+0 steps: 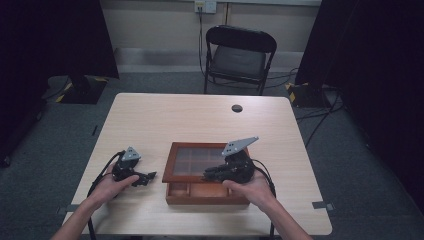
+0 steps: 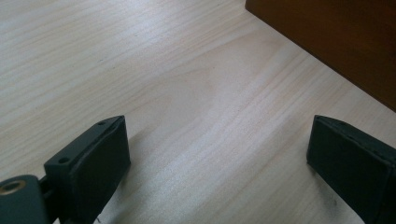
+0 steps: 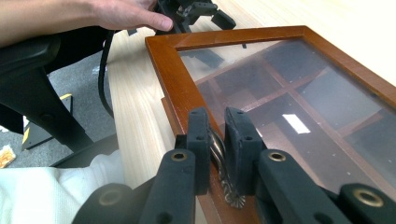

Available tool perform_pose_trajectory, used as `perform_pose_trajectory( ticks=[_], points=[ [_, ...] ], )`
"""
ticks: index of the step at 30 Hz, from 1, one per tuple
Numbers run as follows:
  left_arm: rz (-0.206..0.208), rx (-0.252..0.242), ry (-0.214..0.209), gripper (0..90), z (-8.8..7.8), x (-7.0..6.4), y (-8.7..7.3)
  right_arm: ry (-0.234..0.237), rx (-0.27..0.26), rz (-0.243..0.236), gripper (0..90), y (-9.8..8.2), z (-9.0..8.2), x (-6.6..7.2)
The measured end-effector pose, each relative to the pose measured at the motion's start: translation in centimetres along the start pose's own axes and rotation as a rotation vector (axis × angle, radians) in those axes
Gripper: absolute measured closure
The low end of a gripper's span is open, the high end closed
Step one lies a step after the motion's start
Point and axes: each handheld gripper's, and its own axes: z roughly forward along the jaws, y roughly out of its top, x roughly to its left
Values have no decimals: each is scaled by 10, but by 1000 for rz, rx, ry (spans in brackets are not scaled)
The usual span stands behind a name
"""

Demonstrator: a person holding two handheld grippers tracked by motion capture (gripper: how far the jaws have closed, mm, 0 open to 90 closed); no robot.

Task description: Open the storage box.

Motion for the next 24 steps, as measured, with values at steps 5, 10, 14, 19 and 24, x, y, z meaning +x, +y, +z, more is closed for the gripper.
perform_pose_trajectory(
  ticks=[5, 10, 14, 19, 24],
  points=[
    [2, 1, 0, 52, 0, 0, 0, -6, -10, -1, 811, 4, -2, 0],
    [0, 0, 0, 52, 0, 0, 0, -11, -23, -3, 810, 8, -6, -2],
    [0, 0, -1, 52, 0, 0, 0, -16, -30, -2, 811, 11, -7, -2],
    [0, 0, 0, 51, 0, 0, 0, -16, -34, 0, 810, 13, -9, -3],
    [0, 0, 0, 52, 0, 0, 0, -16, -35, 1, 810, 14, -9, -3]
  ],
)
